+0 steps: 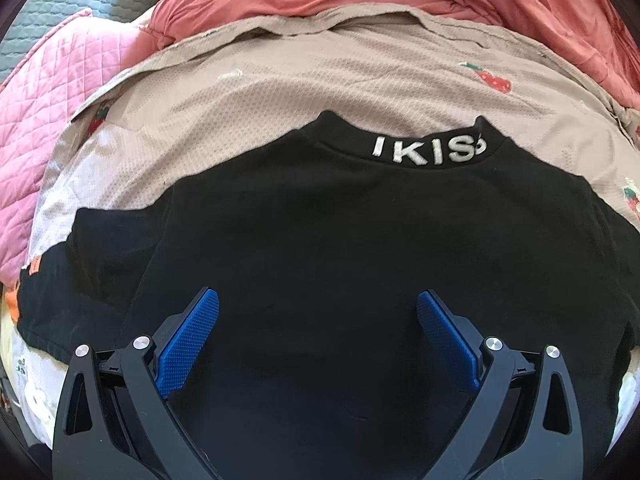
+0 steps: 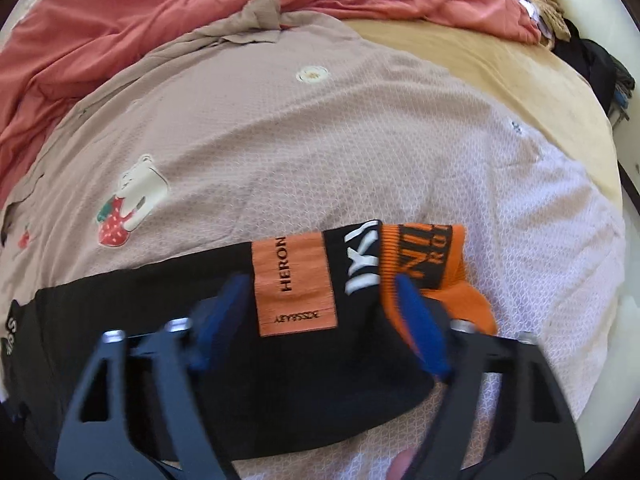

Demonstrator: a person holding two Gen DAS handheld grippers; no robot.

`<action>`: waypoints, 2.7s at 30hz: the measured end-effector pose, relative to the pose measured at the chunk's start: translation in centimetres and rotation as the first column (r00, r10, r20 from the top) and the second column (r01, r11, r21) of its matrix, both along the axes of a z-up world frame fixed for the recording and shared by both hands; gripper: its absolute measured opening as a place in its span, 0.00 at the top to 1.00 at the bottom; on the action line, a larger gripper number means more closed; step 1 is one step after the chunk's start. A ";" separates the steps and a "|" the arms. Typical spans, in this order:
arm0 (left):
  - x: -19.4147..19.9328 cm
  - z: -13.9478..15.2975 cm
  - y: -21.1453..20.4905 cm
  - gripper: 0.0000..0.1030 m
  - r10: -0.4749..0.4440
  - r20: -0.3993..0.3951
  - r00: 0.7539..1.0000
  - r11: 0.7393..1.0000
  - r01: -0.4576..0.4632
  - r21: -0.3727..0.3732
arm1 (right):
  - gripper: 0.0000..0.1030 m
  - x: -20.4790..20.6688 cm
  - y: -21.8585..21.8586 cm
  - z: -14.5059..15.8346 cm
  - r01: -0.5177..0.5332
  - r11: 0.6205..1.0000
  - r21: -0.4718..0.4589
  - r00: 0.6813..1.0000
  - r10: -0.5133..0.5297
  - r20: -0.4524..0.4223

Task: Fold small clothes

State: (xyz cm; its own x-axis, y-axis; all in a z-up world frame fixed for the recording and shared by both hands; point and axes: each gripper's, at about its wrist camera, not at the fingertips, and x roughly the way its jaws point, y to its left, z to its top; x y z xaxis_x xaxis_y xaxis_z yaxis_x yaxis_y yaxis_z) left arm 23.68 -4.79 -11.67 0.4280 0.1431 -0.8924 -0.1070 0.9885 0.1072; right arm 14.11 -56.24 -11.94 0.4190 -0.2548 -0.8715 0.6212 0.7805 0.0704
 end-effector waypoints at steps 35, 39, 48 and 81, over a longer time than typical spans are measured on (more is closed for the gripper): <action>-3.9 1.6 1.2 0.04 -0.059 0.068 0.996 0.997 0.063 -0.053 | 0.94 -4.1 0.7 3.7 -0.015 0.990 0.137 0.951 -0.028 0.308; -4.2 2.3 2.4 0.04 -0.043 0.088 0.995 0.997 0.048 -0.057 | 0.94 -1.5 7.8 6.4 -0.280 0.957 0.081 0.889 0.226 0.398; -4.4 3.0 6.9 0.04 0.046 0.100 0.994 0.996 -0.038 -0.081 | 0.94 3.6 25.1 6.8 -0.698 0.709 0.101 0.677 0.607 0.417; -1.8 2.7 -2.8 0.09 -0.081 0.084 0.993 0.852 0.113 -0.511 | 0.46 4.5 21.6 4.8 -0.686 0.717 0.125 0.712 0.625 0.321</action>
